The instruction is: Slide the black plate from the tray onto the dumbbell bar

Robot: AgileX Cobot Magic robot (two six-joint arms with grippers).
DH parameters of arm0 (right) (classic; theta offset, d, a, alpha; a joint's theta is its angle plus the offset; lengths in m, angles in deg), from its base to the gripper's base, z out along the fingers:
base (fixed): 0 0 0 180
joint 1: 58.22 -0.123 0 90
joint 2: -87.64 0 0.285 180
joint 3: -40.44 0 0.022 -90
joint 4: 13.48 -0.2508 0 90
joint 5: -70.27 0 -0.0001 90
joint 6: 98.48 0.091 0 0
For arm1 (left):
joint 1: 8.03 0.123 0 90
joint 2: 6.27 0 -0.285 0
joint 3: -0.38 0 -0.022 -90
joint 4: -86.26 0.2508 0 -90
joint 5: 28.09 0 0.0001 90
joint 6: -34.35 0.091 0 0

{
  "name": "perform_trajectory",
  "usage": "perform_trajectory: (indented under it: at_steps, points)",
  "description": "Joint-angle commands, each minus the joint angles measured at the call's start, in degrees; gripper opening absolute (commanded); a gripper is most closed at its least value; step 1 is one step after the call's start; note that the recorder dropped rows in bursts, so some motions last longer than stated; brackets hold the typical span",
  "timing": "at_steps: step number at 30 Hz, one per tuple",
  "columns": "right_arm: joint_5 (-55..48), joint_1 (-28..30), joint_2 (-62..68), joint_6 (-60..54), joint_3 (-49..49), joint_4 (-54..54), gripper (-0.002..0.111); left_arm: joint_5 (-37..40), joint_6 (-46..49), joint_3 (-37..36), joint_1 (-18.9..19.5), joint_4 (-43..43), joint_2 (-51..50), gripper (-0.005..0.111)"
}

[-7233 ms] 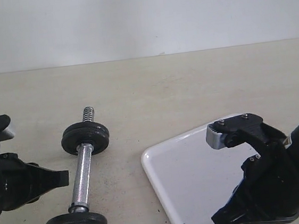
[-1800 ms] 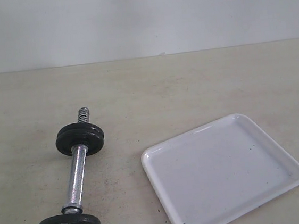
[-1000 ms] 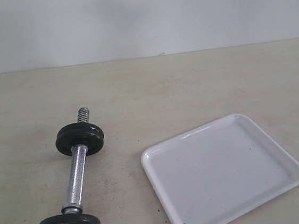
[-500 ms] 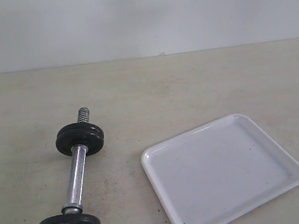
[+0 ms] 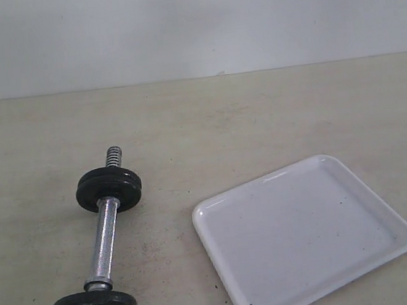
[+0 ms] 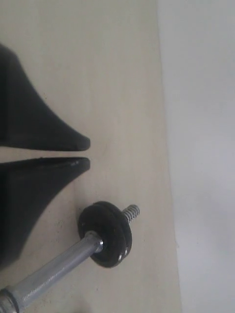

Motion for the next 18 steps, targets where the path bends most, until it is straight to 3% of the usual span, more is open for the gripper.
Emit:
perform_trajectory:
  at_steps: [1, 4, 7, 11, 18]
  points:
    - [0.6, 0.2, -0.3, -0.1, -0.2, 0.6, 0.0, 0.3, -0.9, -0.2, 5.7, 0.4, 0.1, 0.004]
    - [-2.2, 0.2, -0.3, 4.7, -0.2, 0.6, 0.0, 0.3, -4.0, -0.2, 9.5, 0.4, 0.1, 0.004]
    - [-8.3, 0.2, -0.3, 18.2, -0.2, 0.6, 0.0, 0.3, -5.1, -0.2, 11.6, 0.4, 0.1, 0.004]
    - [-14.0, 0.2, -0.3, 23.5, -0.2, 2.7, 0.0, 0.3, -5.1, -0.2, 11.8, 0.4, 0.1, 0.004]
    - [-14.7, 0.2, -0.3, 27.2, -0.2, 3.5, 0.0, 0.2, -5.6, -0.2, 11.8, 0.3, 0.1, 0.004]
